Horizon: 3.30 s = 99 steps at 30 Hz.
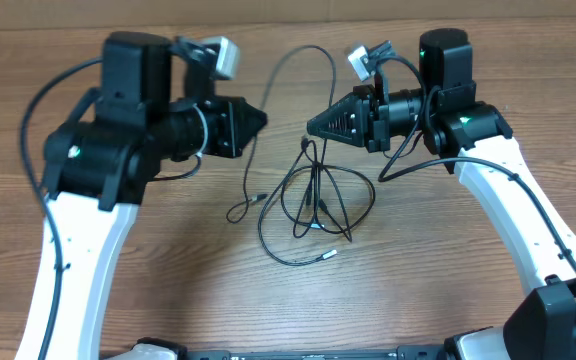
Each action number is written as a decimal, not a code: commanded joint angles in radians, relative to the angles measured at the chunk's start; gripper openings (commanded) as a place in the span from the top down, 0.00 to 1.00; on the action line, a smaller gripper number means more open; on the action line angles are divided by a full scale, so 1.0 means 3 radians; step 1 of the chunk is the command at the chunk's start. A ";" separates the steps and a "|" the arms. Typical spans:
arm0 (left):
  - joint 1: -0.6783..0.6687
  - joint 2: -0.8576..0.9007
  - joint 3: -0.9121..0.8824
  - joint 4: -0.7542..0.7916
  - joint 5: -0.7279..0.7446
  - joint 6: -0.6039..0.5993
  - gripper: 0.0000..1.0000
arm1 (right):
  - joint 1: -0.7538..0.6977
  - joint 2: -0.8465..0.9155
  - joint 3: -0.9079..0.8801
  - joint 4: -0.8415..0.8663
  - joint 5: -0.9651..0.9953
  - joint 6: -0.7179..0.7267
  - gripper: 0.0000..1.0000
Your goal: Untangle cables
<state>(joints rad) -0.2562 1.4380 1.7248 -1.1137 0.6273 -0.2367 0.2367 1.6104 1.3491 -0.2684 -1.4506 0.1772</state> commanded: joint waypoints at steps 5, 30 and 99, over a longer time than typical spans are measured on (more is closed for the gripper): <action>-0.0144 0.0373 0.0038 -0.0278 0.0445 0.0786 0.96 | -0.0008 -0.0032 0.0058 0.0777 -0.0172 0.1431 0.96; -0.0306 0.0704 -0.0123 -0.0788 -0.0958 0.0600 0.95 | -0.0008 0.0075 -0.0013 -0.1732 0.2132 0.0094 0.96; -0.1390 0.1802 -0.1914 0.2068 -0.1377 -0.0484 0.96 | -0.0120 0.0075 0.0987 -0.4150 0.3997 -0.0100 0.96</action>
<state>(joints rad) -0.6834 1.9648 1.1706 -0.4709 0.3264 -0.3679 0.2050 1.6421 1.6405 -1.5021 -0.2523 0.1558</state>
